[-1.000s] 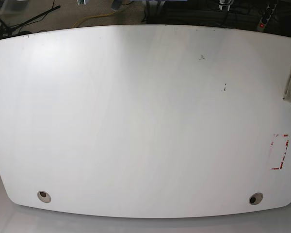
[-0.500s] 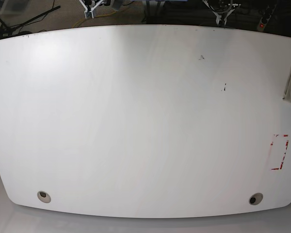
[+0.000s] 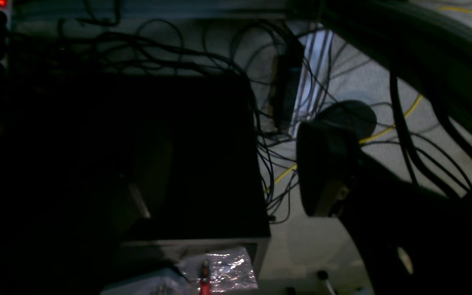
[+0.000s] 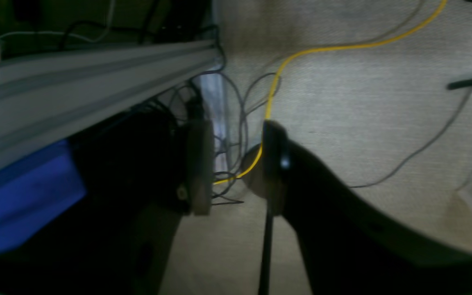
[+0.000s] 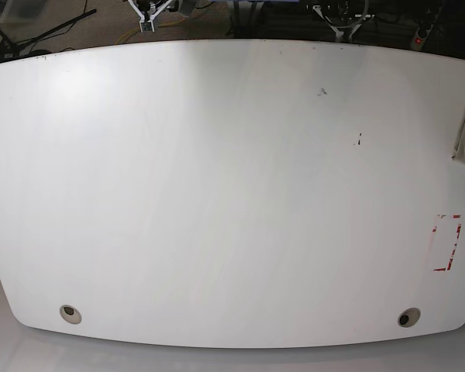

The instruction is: Fold the T-shirt properly

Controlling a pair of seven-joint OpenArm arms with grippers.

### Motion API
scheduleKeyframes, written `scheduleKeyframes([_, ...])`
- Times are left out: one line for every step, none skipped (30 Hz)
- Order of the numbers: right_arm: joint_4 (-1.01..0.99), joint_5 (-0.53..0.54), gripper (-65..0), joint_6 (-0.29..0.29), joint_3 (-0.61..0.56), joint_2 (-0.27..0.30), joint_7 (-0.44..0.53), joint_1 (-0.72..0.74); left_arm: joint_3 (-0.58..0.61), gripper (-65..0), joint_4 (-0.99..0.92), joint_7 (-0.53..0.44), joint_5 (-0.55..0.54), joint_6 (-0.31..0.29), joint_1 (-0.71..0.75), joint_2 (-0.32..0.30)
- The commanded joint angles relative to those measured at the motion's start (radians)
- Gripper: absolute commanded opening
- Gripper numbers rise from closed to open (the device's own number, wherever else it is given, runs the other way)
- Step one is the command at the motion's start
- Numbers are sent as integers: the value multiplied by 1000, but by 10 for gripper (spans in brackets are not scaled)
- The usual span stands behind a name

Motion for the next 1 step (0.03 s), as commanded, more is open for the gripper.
scheduleKeyframes([0, 5, -466, 5, 3, 12, 8, -4, -1, -214, 3, -4, -1, -4, -2, -5])
